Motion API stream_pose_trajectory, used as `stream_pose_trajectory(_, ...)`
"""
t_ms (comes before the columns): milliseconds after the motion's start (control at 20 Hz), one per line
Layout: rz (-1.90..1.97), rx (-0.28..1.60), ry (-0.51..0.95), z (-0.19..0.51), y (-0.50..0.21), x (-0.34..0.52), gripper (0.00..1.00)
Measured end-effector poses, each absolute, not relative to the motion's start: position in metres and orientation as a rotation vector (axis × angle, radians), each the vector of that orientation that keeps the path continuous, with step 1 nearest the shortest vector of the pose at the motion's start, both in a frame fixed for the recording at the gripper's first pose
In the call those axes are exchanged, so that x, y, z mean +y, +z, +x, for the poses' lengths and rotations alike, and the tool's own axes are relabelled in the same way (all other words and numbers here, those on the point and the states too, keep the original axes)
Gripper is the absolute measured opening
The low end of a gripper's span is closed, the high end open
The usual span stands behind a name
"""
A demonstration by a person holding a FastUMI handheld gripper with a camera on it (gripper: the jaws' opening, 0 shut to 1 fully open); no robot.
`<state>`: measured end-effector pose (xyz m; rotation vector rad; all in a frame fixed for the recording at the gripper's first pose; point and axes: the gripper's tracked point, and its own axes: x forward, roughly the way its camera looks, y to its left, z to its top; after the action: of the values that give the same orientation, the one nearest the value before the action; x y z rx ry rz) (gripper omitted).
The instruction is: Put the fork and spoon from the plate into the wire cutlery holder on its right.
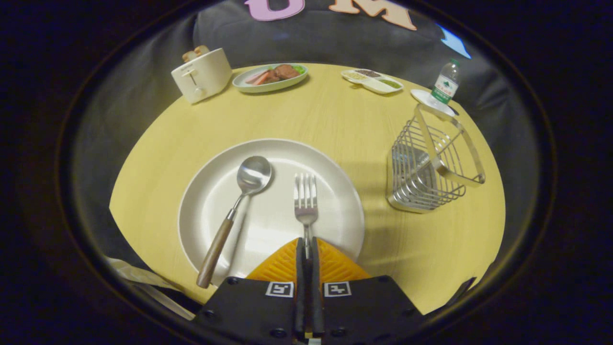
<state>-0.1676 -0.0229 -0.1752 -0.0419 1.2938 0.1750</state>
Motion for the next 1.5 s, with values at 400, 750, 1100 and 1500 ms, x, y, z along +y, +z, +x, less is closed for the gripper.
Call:
stream_pose_trajectory(400, 0.028, 1.320, 0.214, -0.156, -0.156, -0.014, 0.09)
stream_pose_trajectory(750, 0.005, 1.372, 0.255, -0.159, -0.149, -0.016, 0.05)
stream_pose_trajectory(1100, -0.055, 1.362, 0.289, -0.129, -0.114, -0.034, 0.05)
stream_pose_trajectory(1500, -0.076, 1.331, 0.300, -0.099, -0.078, -0.060, 0.05)
